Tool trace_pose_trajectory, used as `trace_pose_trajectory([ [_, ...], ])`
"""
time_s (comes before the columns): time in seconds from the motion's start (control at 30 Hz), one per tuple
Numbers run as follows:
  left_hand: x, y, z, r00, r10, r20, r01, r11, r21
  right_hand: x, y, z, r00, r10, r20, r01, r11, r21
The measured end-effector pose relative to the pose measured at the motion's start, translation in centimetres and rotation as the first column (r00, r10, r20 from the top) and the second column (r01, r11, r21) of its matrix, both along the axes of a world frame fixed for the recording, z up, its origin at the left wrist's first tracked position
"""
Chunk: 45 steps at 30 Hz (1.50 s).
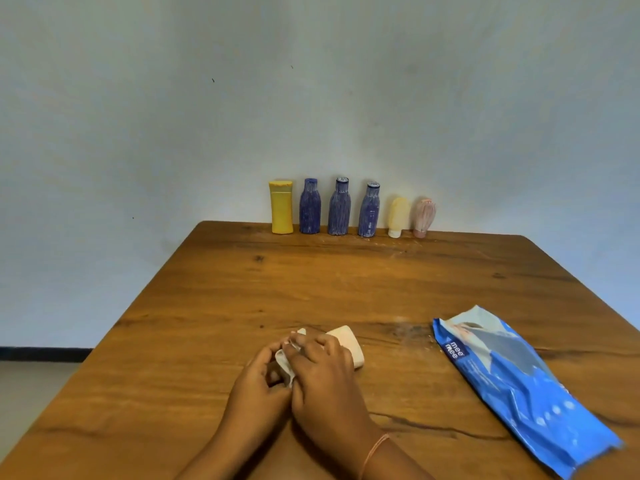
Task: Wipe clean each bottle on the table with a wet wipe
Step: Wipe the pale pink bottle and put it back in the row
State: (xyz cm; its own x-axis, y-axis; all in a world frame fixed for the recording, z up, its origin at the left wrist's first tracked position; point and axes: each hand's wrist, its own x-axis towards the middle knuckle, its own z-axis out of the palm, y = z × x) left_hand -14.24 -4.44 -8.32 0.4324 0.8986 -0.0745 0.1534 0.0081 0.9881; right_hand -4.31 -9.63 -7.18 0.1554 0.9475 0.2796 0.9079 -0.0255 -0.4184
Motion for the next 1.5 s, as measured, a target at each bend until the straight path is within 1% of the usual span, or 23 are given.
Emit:
trace_pose_trajectory([
  [0.07,-0.4,0.1,-0.5,1.000,-0.020,0.001,0.020,0.999,0.024,0.0,0.0,-0.4,0.992,-0.011,0.122,0.010,1.000,0.010],
  [0.13,-0.4,0.0,-0.9,1.000,-0.015,-0.026,0.017,0.996,0.083,0.3,-0.1,-0.7,0.975,0.029,0.222,-0.035,0.999,0.026],
  [0.2,-0.4,-0.2,-1.2,1.000,-0.005,-0.029,0.009,0.992,0.126,0.7,-0.2,-1.0,0.958,0.068,0.280,-0.078,0.997,0.027],
  [0.3,-0.4,-0.2,-1.5,1.000,-0.023,0.014,0.021,0.993,0.114,2.1,-0.2,-1.2,0.940,0.083,0.330,-0.093,0.996,0.013],
  [0.5,-0.4,-0.5,-1.1,0.998,-0.031,0.059,0.023,0.991,0.130,5.4,0.1,-1.1,0.955,-0.055,0.292,0.075,0.995,-0.059],
  [0.63,-0.4,-0.5,-1.1,0.997,-0.038,0.062,0.029,0.991,0.134,6.1,0.2,-0.9,0.971,-0.036,0.236,0.040,0.999,-0.011],
  [0.77,-0.3,-0.4,-1.5,0.998,-0.033,0.060,0.024,0.990,0.141,4.4,0.5,-1.6,0.972,-0.131,0.194,0.124,0.991,0.045],
  [0.83,-0.3,-0.4,-1.5,0.997,-0.040,0.061,0.030,0.987,0.155,2.6,0.7,-2.1,0.981,-0.068,0.183,0.060,0.997,0.048],
  [0.93,-0.4,-0.5,-1.4,0.998,-0.038,0.055,0.027,0.980,0.197,0.3,0.7,-2.1,0.970,0.053,0.237,-0.058,0.998,0.016],
  [1.0,-0.4,-0.5,-1.5,0.998,-0.034,0.057,0.022,0.980,0.200,0.6,0.5,-1.9,0.955,0.095,0.280,-0.108,0.994,0.032],
  [1.07,-0.4,-0.5,-1.7,0.997,-0.035,0.070,0.021,0.982,0.185,2.2,0.2,-1.7,0.938,0.074,0.339,-0.087,0.996,0.025],
  [1.13,-0.3,-0.6,-1.7,0.997,-0.040,0.065,0.027,0.981,0.194,4.1,0.1,-1.5,0.934,-0.003,0.358,-0.001,1.000,0.012],
  [1.2,-0.3,-0.7,-1.6,0.997,-0.050,0.052,0.038,0.977,0.208,5.3,0.1,-0.9,0.946,-0.056,0.320,0.060,0.998,-0.004],
  [1.3,-0.3,-0.7,-1.6,0.997,-0.053,0.051,0.041,0.976,0.216,5.8,0.6,-0.6,0.965,-0.084,0.248,0.080,0.996,0.023],
  [1.37,-0.2,-0.7,-1.7,0.997,-0.053,0.054,0.039,0.973,0.229,4.9,0.8,-0.7,0.966,-0.105,0.236,0.102,0.994,0.025],
  [1.43,-0.3,-0.7,-1.9,0.997,-0.049,0.054,0.035,0.968,0.248,3.0,1.0,-0.9,0.962,-0.074,0.263,0.075,0.997,0.006],
  [1.5,-0.4,-0.7,-2.0,0.999,-0.036,0.038,0.023,0.955,0.295,1.3,0.9,-1.2,0.959,-0.012,0.284,0.013,1.000,-0.001],
])
